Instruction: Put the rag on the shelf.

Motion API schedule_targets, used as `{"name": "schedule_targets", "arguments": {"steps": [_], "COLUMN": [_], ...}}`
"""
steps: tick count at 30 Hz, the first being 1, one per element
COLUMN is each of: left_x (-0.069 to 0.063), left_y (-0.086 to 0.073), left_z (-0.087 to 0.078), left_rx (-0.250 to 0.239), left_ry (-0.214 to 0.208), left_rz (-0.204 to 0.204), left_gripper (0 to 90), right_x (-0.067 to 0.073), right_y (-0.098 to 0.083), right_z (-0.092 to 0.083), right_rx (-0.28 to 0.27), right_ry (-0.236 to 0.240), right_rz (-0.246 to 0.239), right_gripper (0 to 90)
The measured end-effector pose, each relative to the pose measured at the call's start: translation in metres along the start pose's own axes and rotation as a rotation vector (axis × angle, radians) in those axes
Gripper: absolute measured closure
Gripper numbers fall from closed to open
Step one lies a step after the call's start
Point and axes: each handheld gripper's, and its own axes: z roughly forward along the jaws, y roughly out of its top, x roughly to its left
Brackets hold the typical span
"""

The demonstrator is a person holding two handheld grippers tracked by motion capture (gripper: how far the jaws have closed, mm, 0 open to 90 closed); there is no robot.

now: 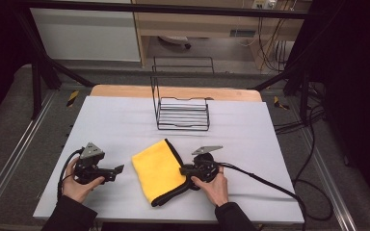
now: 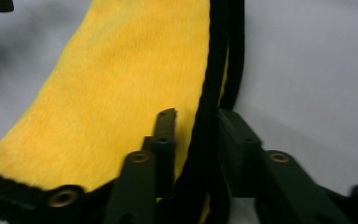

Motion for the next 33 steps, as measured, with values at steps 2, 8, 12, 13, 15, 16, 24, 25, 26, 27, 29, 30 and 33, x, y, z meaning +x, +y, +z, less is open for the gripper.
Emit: {"name": "schedule_targets", "arguments": {"steps": [2, 8, 12, 13, 15, 16, 24, 25, 26, 27, 29, 30, 33], "left_x": [0.000, -0.008, -0.017, -0.020, -0.022, -0.023, -0.021, -0.020, -0.019, -0.019, -0.019, -0.019, -0.019], "left_y": [0.001, 0.008, 0.013, 0.014, 0.015, 0.015, 0.014, 0.014, 0.014, 0.014, 0.013, 0.013, 0.014], "left_z": [0.001, 0.012, 0.028, 0.031, 0.035, 0.036, 0.038, 0.038, 0.038, 0.038, 0.038, 0.039, 0.038], "left_rx": [-0.002, -0.007, 0.019, 0.026, 0.029, 0.031, 0.027, 0.028, 0.028, 0.028, 0.028, 0.028, 0.020], "left_ry": [-0.010, -0.042, -0.032, -0.034, -0.038, -0.041, -0.048, -0.043, -0.041, -0.040, -0.037, -0.037, -0.035], "left_rz": [-0.005, -0.044, -0.045, -0.040, -0.034, -0.034, -0.051, -0.049, -0.052, -0.058, -0.058, -0.060, -0.067], "left_gripper": [10.9, 20.8, 24.6, 25.0, 25.0, 25.0, 31.3, 31.5, 31.5, 31.5, 31.5, 31.6, 32.8], "right_x": [-0.001, -0.011, -0.021, -0.023, -0.028, -0.029, -0.025, -0.024, -0.025, -0.025, -0.026, -0.026, -0.026], "right_y": [0.008, 0.037, 0.051, 0.054, 0.061, 0.064, 0.071, 0.071, 0.071, 0.071, 0.071, 0.072, 0.072], "right_z": [0.000, 0.007, 0.027, 0.031, 0.042, 0.047, 0.077, 0.077, 0.077, 0.077, 0.077, 0.076, 0.074], "right_rx": [-0.053, -0.129, -0.122, -0.113, -0.099, -0.089, 0.025, 0.026, 0.034, 0.041, 0.061, 0.064, 0.048], "right_ry": [0.001, -0.020, -0.027, -0.031, -0.018, -0.009, 0.071, 0.074, 0.086, 0.093, 0.122, 0.130, 0.123], "right_rz": [-0.056, -0.125, -0.144, -0.142, -0.143, -0.138, -0.183, -0.177, -0.160, -0.144, -0.122, -0.112, -0.101], "right_gripper": [52.2, 36.3, 33.9, 33.9, 34.0, 35.2, 53.3, 56.9, 59.5, 62.7, 73.0, 76.3, 81.0]}}
